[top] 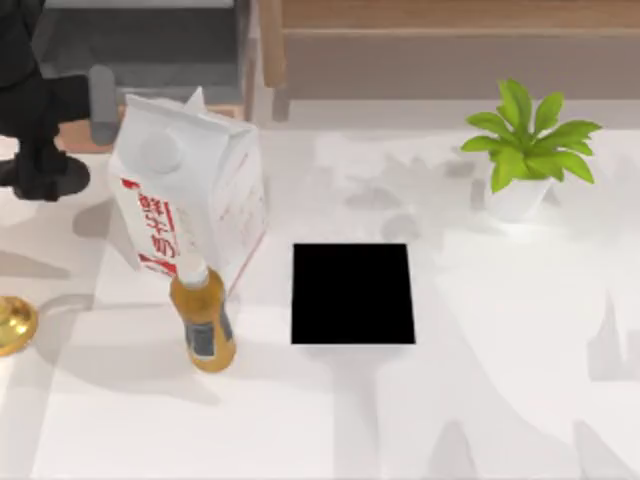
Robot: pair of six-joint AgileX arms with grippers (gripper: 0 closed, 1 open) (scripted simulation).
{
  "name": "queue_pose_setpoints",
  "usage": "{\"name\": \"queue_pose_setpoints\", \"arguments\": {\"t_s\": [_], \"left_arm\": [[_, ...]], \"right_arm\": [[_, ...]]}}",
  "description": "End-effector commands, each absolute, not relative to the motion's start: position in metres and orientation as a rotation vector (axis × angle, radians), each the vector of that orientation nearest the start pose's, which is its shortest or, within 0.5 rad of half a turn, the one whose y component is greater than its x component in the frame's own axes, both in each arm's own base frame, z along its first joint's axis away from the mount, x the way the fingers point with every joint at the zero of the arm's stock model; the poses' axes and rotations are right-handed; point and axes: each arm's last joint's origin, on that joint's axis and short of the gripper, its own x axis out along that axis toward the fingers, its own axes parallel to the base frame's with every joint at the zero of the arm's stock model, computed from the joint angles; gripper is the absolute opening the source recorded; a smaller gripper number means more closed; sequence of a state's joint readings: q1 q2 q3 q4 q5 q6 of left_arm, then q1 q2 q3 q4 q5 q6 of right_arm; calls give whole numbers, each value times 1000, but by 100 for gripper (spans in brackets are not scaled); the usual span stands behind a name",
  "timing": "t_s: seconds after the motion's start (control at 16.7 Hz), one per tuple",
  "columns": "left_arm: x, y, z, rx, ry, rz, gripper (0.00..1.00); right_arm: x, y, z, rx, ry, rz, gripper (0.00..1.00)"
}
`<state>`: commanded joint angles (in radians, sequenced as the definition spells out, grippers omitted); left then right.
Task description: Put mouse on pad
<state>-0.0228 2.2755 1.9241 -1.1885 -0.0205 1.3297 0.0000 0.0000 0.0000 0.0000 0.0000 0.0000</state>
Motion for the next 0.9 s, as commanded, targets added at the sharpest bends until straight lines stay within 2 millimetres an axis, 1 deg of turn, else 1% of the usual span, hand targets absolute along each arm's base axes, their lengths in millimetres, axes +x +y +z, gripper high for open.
{"name": "queue_pose_setpoints", "arguments": {"t_s": [0.18, 0.3, 0.48, 0.78, 0.84, 0.9], "left_arm": [[453, -4, 204, 1087, 1271, -996, 0], [454, -5, 214, 1092, 1263, -1022, 0], [455, -6, 214, 1083, 1278, -1079, 0], [455, -6, 215, 1084, 1279, -1081, 0], [454, -7, 219, 1100, 1264, -1083, 0], [452, -10, 229, 1131, 1235, -1088, 0]], "right_arm": [[106, -1, 160, 0, 0, 0, 100], [106, -1, 160, 0, 0, 0, 100], [106, -1, 160, 0, 0, 0, 100], [106, -1, 160, 0, 0, 0, 100], [106, -1, 160, 0, 0, 0, 100], [106, -1, 160, 0, 0, 0, 100]]}}
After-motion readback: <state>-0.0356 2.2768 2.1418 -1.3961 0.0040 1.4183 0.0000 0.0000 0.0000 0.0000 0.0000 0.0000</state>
